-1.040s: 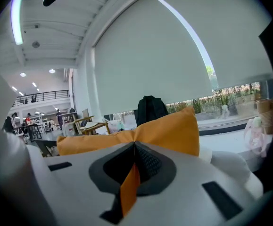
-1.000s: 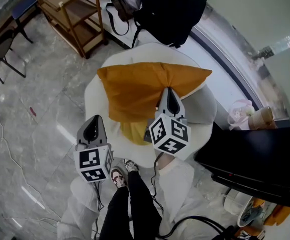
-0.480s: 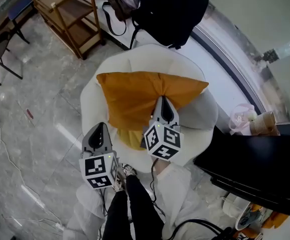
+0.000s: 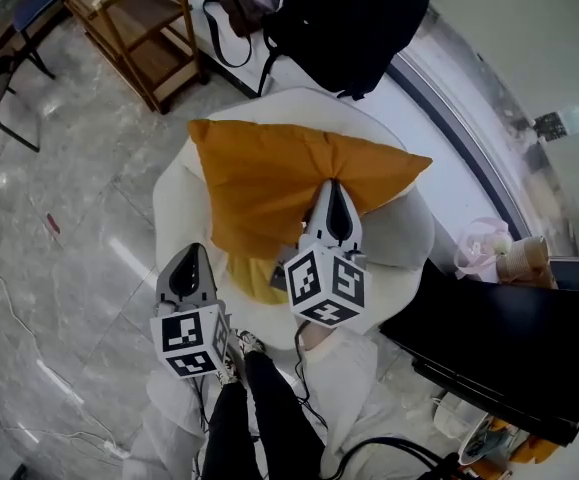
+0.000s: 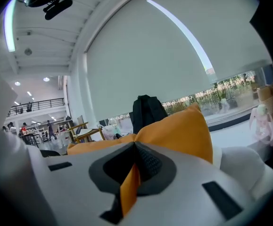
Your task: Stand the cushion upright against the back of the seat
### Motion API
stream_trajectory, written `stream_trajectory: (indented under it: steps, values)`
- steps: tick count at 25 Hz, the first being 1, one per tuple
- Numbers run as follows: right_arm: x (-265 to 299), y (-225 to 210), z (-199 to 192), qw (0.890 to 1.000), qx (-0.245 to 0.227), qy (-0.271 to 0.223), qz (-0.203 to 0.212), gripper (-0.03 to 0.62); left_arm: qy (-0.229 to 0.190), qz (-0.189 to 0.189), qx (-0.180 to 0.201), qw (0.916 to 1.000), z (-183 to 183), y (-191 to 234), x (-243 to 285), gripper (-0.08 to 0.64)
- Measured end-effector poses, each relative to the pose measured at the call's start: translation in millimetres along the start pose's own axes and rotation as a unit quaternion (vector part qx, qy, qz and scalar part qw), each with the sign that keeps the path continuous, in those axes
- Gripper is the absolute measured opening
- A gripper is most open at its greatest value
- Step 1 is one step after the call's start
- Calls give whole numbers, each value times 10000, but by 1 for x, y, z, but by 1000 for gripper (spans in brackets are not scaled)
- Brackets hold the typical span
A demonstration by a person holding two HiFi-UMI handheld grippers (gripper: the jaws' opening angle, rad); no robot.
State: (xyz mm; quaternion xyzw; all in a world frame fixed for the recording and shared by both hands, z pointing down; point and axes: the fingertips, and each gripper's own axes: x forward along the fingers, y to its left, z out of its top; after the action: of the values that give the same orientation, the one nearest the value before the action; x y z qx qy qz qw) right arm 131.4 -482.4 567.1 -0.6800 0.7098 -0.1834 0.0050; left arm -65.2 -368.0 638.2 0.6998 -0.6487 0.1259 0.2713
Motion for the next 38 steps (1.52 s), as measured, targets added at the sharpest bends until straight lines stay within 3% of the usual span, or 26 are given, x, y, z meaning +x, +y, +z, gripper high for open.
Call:
stream_trajectory:
  steps: [5,13,20,31,38]
  values:
    - [21,-16,-16,9995,-42,208,-239,63,12,42,-52,10000,3,4,8,-5]
    - [56,-7,-23,9978,-455,472,55,65,228,138,-206,9994,-18,12,16,-5]
    - [59,-14,-19,9974,-368,616,-30,66,203,240,-319,9990,-19,26,8,-5]
    - [-6,-16,-57,9937,-623,928,-104,66,302,202,-436,9984,-44,40,-25,-5]
    - [-102,-20,-44,9877,-987,1213,-18,66,394,180,-826,9956,-52,37,-82,-5]
